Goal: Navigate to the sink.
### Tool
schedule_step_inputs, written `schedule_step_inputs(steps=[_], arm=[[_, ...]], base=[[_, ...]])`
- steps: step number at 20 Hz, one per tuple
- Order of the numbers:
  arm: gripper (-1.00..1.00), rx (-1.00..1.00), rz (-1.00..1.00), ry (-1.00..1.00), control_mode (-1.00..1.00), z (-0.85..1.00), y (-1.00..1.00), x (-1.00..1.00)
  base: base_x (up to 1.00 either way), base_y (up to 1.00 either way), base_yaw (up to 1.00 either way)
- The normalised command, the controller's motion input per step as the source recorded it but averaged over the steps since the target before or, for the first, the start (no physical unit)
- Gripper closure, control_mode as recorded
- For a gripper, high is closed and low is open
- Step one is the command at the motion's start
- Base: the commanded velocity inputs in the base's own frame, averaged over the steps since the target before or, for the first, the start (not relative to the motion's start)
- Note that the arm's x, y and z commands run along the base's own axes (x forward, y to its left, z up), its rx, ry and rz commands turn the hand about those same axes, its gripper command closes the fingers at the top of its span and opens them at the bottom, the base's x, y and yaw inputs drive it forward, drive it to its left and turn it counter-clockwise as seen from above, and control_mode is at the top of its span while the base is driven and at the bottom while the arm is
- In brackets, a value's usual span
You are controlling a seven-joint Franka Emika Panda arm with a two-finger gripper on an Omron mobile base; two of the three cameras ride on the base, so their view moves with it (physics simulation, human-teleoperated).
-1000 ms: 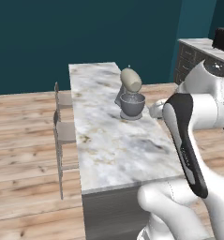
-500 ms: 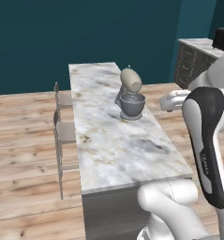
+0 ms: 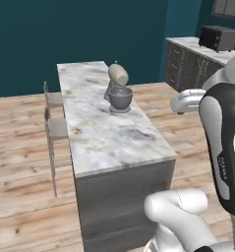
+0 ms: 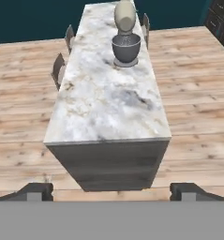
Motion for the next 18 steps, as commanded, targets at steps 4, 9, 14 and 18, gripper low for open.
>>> schedule_step_inputs(steps=[4, 9, 14, 18], arm=[[-1.00, 0.00, 0.00, 0.00, 1.00, 0.00, 0.00, 0.00], [-1.00, 0.00, 0.00, 0.00, 1.00, 0.00, 0.00, 0.00], [-1.00, 0.00, 0.00, 0.00, 1.00, 0.00, 0.00, 0.00], [-1.00, 0.00, 0.00, 0.00, 1.00, 0.00, 0.00, 0.00]], base=[[-0.64, -0.02, -0.57], [-0.39, 0.00, -0.63], [-0.23, -0.10, -0.65], [-0.11, -0.04, -0.69]])
